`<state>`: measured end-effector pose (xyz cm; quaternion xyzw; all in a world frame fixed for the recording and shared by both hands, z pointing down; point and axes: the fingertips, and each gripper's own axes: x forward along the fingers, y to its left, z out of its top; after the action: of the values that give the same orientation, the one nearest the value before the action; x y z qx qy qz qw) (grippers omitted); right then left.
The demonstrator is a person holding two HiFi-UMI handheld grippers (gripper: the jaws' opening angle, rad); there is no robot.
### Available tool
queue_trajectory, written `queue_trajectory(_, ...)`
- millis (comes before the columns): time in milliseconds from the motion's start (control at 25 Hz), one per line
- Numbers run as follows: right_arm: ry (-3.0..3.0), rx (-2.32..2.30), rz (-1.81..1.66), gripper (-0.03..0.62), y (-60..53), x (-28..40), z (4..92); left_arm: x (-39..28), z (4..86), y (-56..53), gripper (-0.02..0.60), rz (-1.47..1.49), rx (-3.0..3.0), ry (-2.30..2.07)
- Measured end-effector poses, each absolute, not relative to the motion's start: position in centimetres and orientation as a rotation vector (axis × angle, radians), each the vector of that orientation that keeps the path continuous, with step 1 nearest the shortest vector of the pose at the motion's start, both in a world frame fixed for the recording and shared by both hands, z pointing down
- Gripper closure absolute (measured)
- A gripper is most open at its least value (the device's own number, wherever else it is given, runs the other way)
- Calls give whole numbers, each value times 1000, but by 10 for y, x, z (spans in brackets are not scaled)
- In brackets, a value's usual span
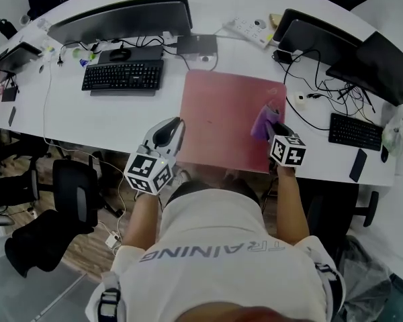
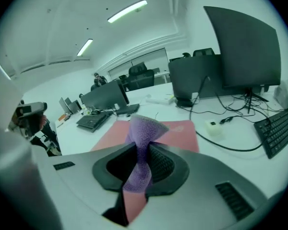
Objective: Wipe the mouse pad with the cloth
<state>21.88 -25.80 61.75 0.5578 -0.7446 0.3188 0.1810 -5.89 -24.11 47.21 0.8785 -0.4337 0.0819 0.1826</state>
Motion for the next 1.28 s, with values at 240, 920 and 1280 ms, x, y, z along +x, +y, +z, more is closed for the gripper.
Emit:
queue_trajectory(240, -2215, 1419, 936, 511, -248, 98, 619, -117, 469, -230, 548, 214, 2475, -1232)
queue_trajectory(920, -2306, 865, 987, 511, -214, -181, 683, -288, 496, -175, 548, 265, 2303, -1422)
queue_trajectory(1280, -2111, 953, 943, 511, -205, -157, 725, -301, 497, -171, 548, 238, 2312, -1421)
